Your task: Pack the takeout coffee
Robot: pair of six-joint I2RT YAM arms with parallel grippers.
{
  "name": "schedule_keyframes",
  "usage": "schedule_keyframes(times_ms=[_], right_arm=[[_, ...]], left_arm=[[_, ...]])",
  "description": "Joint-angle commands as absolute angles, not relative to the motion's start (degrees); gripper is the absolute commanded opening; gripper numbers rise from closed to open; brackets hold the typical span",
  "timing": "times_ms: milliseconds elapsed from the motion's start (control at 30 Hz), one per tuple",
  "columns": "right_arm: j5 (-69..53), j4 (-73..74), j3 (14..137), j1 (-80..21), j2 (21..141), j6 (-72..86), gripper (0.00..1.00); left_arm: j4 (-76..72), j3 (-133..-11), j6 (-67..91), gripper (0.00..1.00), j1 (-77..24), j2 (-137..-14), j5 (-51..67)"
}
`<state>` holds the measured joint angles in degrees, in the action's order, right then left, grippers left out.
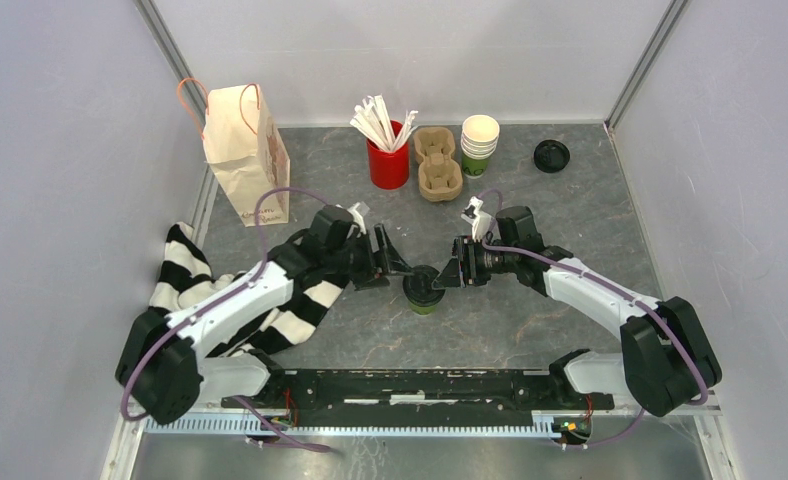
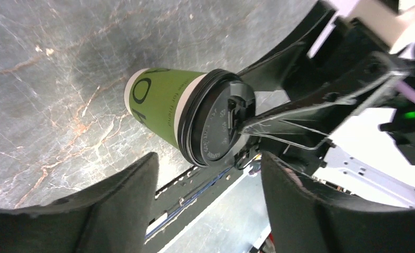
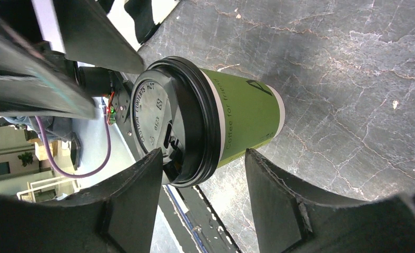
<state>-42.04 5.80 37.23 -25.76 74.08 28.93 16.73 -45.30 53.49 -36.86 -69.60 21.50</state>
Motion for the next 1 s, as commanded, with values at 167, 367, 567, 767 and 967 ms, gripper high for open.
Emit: schedule_keyframes(times_ms=[167, 367, 567, 767, 967], right_arm=[[-42.0, 4.1, 36.7, -25.6, 73.8, 28.5, 0.63], [-42.1, 4.2, 36.9, -25.6, 73.7, 28.7, 0.63], [-42.3, 4.2, 36.8, -25.6, 73.6, 28.6, 0.63], [-42.5, 3.7, 36.4, -25.6, 73.9, 28.6, 0.63], [-42.7, 3.4, 36.2, -25.6, 74.3, 28.7, 0.63]], left_arm=[[13.7, -42.0, 56.4, 0.57, -33.2, -67.6, 25.3], [14.5, -44.4, 53.8, 0.57, -33.1, -72.0, 25.6], [14.4, -43.9, 52.9, 0.55, -33.1, -73.2, 25.7], [12.6, -43.0, 52.8, 0.57, -33.1, -74.3, 26.7], [11.7, -43.4, 52.4, 0.59, -33.2, -75.7, 27.1]])
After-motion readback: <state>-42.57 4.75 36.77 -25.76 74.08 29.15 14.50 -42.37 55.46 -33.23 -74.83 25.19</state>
